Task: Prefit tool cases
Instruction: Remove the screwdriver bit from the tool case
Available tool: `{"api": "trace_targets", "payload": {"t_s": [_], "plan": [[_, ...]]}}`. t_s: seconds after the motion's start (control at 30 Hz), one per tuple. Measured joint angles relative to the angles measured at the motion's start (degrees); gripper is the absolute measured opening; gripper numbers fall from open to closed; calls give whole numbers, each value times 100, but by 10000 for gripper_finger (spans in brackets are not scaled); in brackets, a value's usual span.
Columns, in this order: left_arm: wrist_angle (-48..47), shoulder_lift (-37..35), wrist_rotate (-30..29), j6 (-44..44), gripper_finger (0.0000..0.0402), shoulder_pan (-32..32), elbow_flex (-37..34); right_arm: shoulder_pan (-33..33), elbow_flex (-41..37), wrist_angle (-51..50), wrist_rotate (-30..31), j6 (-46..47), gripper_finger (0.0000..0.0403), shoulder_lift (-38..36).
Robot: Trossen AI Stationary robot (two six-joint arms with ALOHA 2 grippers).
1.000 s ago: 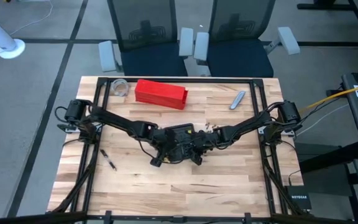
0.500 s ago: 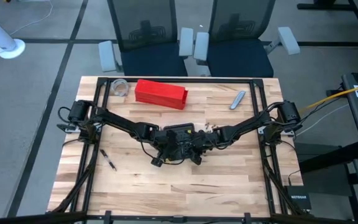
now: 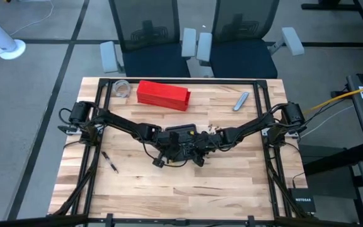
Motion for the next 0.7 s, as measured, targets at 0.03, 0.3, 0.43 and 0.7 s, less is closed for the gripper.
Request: {"api": "trace_targets", "payload": {"t_s": [0.03, 0.3, 0.43, 0.7], "plan": [[-41, -4, -51, -30, 2, -6, 16, 0, -1, 0, 5, 2, 0, 0], [-409, -283, -242, 41, 1, 73, 342, 0, -2, -50, 35, 16, 0, 0], [-521, -383, -261, 100, 1, 154, 373, 0, -2, -61, 68, 19, 0, -2], [-909, -604, -88, 97, 1, 232, 372, 2, 0, -76, 98, 19, 0, -2]]}}
